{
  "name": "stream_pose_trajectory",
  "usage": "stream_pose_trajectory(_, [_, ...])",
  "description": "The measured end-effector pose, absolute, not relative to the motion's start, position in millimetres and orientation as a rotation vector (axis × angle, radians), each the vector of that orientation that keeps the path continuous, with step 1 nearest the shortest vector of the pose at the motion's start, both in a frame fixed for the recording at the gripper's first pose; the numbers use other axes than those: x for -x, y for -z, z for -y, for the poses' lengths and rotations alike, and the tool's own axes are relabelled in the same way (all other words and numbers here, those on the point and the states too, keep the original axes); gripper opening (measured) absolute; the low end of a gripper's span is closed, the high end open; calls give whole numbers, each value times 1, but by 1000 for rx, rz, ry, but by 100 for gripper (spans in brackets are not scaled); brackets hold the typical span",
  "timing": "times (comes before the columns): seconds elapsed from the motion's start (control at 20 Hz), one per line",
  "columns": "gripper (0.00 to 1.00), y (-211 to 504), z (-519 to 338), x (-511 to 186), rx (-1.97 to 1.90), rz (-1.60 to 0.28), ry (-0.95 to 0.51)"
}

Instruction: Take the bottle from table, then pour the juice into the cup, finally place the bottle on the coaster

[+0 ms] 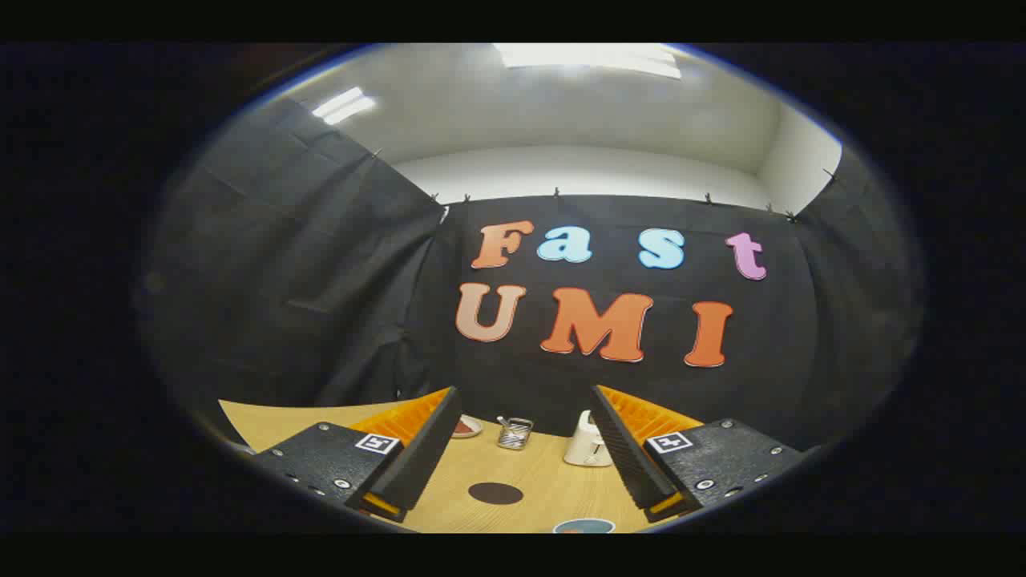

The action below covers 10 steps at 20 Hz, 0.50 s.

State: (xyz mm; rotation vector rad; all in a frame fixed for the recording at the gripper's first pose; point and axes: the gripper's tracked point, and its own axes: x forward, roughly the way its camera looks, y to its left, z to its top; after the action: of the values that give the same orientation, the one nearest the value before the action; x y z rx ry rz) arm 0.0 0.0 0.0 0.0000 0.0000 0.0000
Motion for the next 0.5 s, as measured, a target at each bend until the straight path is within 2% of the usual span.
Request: stream_pose_trajectory(0.5, [97, 9, -28, 1, -42, -31, -29])
